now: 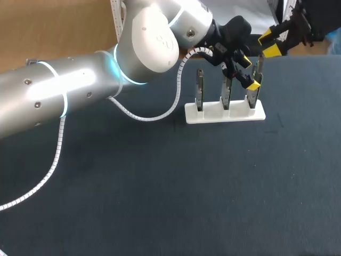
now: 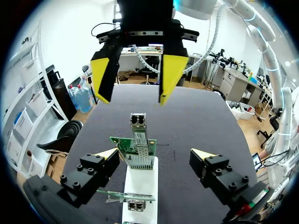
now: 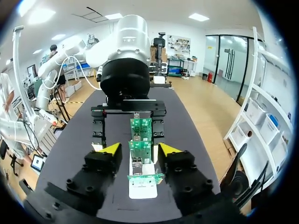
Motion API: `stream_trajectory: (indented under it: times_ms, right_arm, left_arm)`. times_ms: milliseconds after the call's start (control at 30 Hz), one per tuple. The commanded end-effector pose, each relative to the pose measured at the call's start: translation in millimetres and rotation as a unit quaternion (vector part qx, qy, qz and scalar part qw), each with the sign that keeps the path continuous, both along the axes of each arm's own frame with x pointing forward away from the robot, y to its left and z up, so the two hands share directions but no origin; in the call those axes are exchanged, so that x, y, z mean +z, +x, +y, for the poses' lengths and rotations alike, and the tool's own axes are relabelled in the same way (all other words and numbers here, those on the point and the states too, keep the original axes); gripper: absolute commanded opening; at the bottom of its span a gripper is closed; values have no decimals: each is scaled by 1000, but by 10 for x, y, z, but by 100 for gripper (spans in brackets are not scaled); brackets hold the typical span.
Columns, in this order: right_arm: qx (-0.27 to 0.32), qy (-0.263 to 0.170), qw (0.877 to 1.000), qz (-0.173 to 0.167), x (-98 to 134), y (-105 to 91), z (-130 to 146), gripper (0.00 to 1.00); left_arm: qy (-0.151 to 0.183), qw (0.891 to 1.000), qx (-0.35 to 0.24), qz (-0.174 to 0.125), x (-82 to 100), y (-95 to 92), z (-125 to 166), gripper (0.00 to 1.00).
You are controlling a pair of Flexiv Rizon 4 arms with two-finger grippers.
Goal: Pick up the optical module with the left hand, and insert it into the network port with the right hand.
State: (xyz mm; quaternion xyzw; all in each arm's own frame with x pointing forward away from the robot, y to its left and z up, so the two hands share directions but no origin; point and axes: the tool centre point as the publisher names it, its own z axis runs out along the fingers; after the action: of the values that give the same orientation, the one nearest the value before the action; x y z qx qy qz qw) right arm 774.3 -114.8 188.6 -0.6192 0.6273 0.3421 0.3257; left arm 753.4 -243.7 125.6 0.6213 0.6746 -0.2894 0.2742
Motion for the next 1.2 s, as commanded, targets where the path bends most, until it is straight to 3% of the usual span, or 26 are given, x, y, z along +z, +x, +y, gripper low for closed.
stream_trajectory:
  times_ms: [33,1200]
  right_arm:
    - [2,-1,1000,1,-34,28,23,0]
    - [7,-13,999,38,-319,-6,52,0]
  left_arm:
    - [3,1000,0,2,6,16,-11,100]
    - [3,1000,0,2,6,16,-11,100]
